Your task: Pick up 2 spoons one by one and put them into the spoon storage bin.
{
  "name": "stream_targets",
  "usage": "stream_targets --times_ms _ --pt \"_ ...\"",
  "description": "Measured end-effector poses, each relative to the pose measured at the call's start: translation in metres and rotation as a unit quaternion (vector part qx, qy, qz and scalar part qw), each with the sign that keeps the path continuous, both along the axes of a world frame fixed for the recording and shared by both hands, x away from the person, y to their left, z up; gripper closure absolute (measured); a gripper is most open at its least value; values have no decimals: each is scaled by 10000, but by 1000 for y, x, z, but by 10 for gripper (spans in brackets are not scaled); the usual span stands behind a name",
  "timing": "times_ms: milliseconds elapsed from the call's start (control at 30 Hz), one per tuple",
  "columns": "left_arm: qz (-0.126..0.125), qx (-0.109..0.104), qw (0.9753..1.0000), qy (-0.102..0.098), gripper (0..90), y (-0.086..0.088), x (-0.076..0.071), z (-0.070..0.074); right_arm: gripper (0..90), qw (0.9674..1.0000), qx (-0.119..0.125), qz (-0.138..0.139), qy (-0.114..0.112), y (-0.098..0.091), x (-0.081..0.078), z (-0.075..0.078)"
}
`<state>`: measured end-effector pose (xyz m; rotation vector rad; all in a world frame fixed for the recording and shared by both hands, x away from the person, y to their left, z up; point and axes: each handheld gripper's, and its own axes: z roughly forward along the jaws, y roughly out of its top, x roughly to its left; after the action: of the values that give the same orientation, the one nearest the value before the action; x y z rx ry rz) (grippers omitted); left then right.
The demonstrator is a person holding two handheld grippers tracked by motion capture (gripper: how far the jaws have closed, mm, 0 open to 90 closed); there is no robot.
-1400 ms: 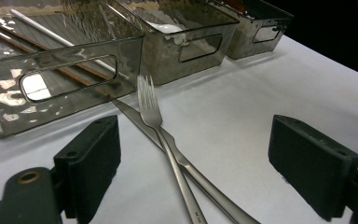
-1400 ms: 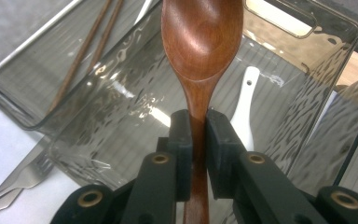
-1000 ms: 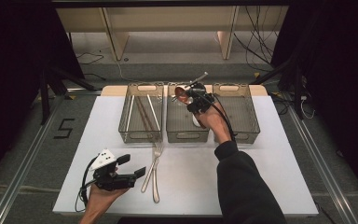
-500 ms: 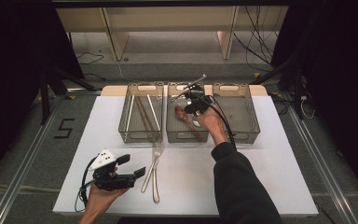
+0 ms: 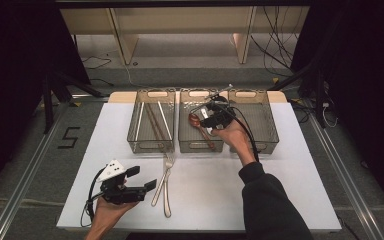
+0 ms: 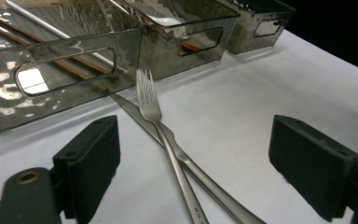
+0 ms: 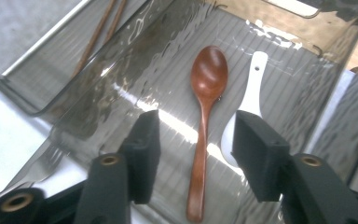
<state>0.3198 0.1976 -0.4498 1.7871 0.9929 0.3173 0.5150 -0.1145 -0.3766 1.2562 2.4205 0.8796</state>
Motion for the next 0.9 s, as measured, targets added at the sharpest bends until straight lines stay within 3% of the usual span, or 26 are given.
stream_targets --times_ms 300,900 --pt "8 79 9998 198 161 -2 2 -1 390 9995 268 96 -132 -17 -35 14" --pt "128 398 9959 796 171 -8 11 -4 366 9975 467 459 -264 -43 -103 -2"
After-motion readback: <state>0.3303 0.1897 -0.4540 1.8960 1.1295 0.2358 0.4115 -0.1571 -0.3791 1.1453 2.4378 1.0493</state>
